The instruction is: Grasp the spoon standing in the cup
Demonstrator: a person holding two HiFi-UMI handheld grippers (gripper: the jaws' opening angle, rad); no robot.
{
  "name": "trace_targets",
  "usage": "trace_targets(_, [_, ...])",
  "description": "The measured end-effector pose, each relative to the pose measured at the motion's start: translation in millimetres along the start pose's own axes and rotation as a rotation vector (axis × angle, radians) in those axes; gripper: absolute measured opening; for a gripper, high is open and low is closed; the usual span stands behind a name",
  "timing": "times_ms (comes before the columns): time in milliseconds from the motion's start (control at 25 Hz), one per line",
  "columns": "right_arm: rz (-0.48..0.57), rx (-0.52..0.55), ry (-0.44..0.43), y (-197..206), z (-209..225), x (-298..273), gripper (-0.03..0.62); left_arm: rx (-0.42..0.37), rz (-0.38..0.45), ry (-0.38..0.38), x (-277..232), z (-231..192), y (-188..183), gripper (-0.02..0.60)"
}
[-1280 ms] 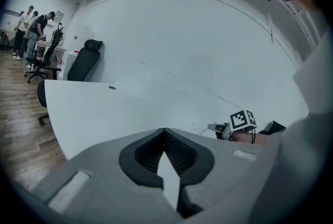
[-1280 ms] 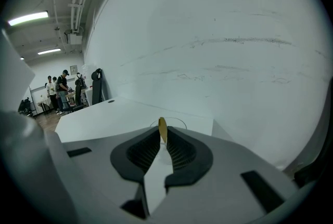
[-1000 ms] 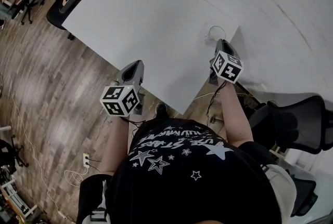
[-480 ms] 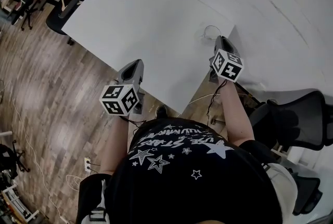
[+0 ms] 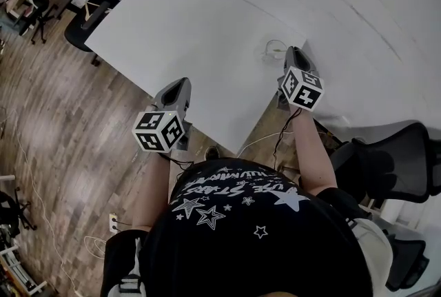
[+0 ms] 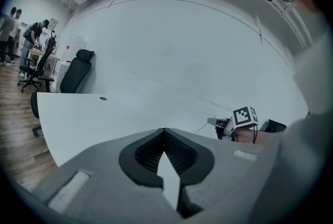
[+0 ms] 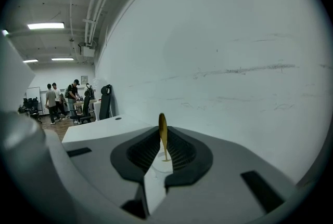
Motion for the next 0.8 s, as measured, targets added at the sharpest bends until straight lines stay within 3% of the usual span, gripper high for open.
trace_targets(360, [0.082,-0.058,-0.081,-24.6,5.0,32.3,0.048,-0.009,0.024,-0.011,13.6,34.2,12.4,0.006])
trace_targets(800, [0.102,-0.053,-0.192,-19.5,6.5,88.8,0.046,0.003,0.028,-0.041,42.1,81.4,47.8,0.006])
Point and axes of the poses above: the fingertips, and each gripper's own axes: x backward along the fingers, z to its right, y out of its underside, the point moved 4 cm from there along x, backward along the fingers, and after that the axes turned 8 degrees about x, right-handed, at the moved point
